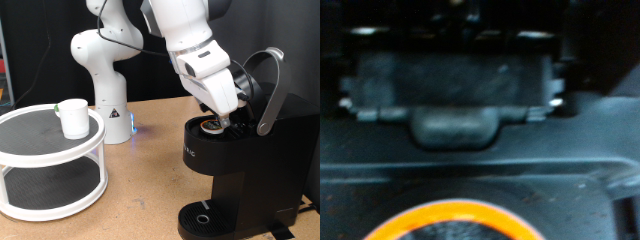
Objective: Make a cup of coffee with the keurig machine
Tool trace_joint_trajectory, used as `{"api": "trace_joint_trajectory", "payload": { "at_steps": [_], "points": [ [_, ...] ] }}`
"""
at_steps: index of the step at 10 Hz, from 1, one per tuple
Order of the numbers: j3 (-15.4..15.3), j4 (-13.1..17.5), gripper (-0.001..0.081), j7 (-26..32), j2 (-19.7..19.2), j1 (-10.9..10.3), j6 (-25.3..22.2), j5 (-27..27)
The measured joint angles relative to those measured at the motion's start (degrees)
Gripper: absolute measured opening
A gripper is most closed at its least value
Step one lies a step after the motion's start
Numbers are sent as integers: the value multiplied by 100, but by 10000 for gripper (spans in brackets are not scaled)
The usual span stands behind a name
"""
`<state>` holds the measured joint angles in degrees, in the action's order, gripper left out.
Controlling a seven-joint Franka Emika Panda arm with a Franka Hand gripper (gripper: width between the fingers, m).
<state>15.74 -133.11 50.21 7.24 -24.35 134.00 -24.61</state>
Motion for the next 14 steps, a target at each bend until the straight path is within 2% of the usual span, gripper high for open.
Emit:
{"api": "trace_joint_trajectory", "payload": {
  "at_steps": [3,6,8,10,14],
  "points": [
    [94,30,802,100,140,40,15,-308],
    [265,69,802,272,337,155,-329,-136],
    [278,63,802,278,357,176,-367,-56],
    [327,95,802,329,399,176,-395,-415],
    [628,510,802,342,778,217,-1193,-603]
  ]
}}
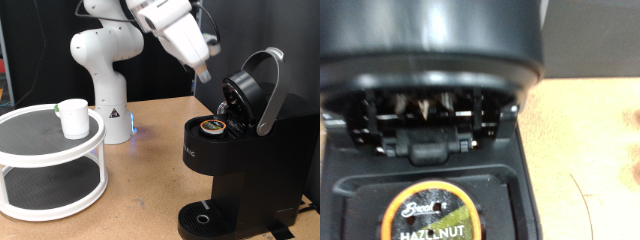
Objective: Make a cup of coffee with the keurig machine
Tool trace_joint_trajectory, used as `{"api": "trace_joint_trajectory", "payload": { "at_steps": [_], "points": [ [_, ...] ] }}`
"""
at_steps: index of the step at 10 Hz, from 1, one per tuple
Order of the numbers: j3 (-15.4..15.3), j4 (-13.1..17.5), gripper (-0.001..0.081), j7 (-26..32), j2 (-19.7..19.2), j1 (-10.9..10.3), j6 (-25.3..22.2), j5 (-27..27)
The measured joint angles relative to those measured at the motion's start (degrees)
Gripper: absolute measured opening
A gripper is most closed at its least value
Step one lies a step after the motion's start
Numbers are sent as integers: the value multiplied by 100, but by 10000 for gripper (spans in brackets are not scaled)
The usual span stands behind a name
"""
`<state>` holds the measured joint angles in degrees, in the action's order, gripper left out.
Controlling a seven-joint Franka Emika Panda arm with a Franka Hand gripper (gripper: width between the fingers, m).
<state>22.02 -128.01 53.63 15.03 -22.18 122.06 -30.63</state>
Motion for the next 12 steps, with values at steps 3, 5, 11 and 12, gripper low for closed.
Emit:
{"api": "trace_joint_trajectory", "payload": {
  "at_steps": [3,5,11,12],
  "points": [
    [177,250,802,-3,186,19,-486,0],
    [165,232,802,-3,170,3,-491,1],
    [-331,326,802,-289,123,-410,-385,-499],
    [-450,332,802,-411,120,-452,-270,-504]
  ]
}}
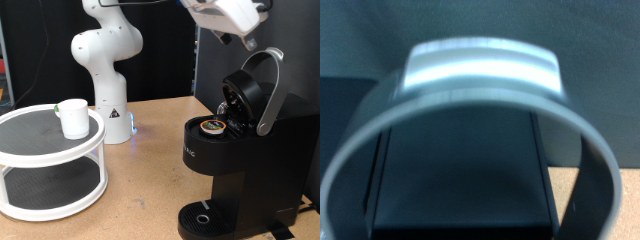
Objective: Make a cup of coffee with the keurig machine
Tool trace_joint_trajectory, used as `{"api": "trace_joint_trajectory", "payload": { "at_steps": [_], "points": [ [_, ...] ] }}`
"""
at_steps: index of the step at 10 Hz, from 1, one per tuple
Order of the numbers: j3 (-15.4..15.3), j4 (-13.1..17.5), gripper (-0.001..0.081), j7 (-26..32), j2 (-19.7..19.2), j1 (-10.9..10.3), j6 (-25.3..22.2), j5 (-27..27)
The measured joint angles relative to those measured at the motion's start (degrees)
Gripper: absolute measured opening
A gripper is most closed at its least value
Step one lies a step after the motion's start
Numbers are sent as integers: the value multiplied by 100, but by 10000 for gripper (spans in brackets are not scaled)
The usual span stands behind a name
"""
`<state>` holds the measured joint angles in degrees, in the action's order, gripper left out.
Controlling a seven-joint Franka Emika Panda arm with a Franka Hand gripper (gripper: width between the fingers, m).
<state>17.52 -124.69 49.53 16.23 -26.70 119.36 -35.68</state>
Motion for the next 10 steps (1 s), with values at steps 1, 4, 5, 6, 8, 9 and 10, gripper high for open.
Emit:
{"api": "trace_joint_trajectory", "payload": {
  "at_steps": [1,4,5,6,8,9,10],
  "points": [
    [-110,9,802,-139,-6,-29,121,0],
    [-392,194,802,-482,-143,-78,273,7],
    [-481,268,802,-538,-214,-84,325,20],
    [-565,335,802,-603,-291,-87,363,37],
    [-699,455,516,-683,-447,-88,381,68],
    [-748,503,516,-684,-511,-89,384,69],
    [-790,556,339,-684,-570,-89,385,69]
  ]
}}
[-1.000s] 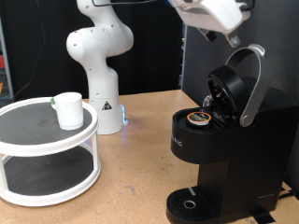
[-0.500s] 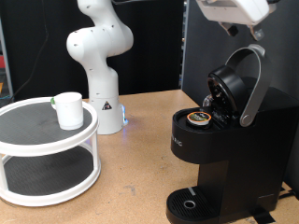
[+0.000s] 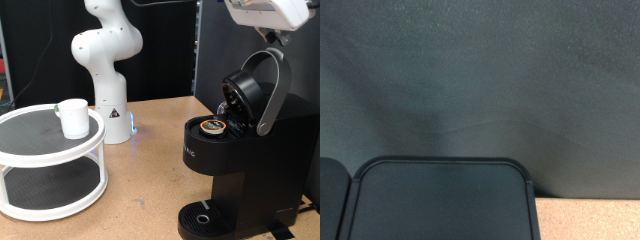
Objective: Make a cup of coffee with the keurig machine
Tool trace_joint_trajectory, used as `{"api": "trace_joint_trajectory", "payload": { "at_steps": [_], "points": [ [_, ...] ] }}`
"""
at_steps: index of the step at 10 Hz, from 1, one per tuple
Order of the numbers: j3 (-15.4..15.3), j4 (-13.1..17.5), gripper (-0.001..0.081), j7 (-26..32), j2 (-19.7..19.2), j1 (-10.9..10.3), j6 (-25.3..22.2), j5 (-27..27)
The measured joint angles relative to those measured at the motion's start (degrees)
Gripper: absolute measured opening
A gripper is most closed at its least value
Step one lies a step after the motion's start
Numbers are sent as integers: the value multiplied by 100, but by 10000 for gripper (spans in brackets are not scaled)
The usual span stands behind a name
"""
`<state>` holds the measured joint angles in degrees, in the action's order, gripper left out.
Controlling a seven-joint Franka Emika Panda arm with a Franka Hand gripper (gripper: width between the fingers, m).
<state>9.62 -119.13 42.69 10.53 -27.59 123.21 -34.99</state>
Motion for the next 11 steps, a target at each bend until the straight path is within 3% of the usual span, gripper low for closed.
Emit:
{"api": "trace_joint_trajectory", "payload": {
  "at_steps": [1,2,3,8,11],
  "points": [
    [-35,41,339,0,-44,-1,0,-2],
    [-68,77,157,0,-69,-1,0,-6],
    [-93,115,52,-1,-102,-2,-1,-6],
    [-130,454,1,-244,-446,0,-484,100],
    [-120,533,1,-256,-563,12,-376,100]
  ]
}}
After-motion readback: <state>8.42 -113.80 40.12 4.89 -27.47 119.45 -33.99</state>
